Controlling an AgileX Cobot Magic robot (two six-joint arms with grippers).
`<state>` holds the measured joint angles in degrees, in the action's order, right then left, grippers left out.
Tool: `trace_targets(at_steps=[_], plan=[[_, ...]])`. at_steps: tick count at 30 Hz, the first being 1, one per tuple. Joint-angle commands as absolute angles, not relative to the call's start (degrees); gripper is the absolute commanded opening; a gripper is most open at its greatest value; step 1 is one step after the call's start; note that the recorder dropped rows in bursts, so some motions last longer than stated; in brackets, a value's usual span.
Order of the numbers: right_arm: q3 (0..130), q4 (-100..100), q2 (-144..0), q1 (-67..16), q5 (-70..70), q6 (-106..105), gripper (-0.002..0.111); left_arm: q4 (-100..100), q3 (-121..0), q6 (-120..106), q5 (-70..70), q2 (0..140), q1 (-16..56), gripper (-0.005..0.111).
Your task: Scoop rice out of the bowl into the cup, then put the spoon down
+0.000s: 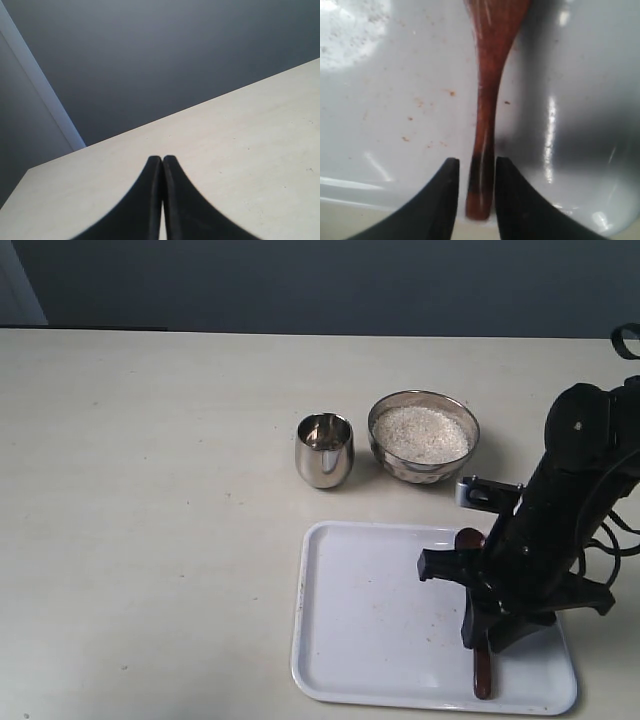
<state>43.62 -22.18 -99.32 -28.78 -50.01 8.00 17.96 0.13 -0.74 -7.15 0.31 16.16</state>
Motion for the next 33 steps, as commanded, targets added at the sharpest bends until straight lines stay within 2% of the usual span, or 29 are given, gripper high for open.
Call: trace_targets(at_steps=[1, 6, 13, 14, 16, 18, 26, 33], plan=[[43.5, -22.2, -99.2, -28.6, -50.8, 7.5, 0.034, 18.0, 0.0, -0.4, -7.0, 0.0, 16.7, 0.000], [44.3, -20.7, -98.4, -28.6, -51.9, 7.6, 0.034, 18.0, 0.0, -0.4, -7.0, 0.0, 16.7, 0.000], [44.9, -16.7, -86.4, -28.6, -48.8, 7.7, 0.033, 18.0, 0.0, -0.4, -7.0, 0.0, 16.7, 0.000], [44.9, -14.9, -83.8, -28.6, -48.6, 7.7, 0.029, 18.0, 0.0, -0.4, -7.0, 0.0, 16.7, 0.000], [44.9, -11.7, -78.7, -28.6, -48.2, 7.7, 0.012, 18.0, 0.0, -0.4, -7.0, 0.0, 16.7, 0.000], [44.9, -9.3, -74.0, -28.6, -46.9, 7.7, 0.000, 18.0, 0.0, -0.4, -7.0, 0.0, 16.7, 0.000], [42.6, -3.5, -54.6, -28.6, -37.0, 7.6, 0.000, 18.0, 0.0, -0.4, -7.0, 0.0, 16.7, 0.000], [31.3, -3.5, -40.1, -28.6, -33.0, 4.8, 0.000, 18.0, 0.0, -0.4, -7.0, 0.0, 16.7, 0.000]])
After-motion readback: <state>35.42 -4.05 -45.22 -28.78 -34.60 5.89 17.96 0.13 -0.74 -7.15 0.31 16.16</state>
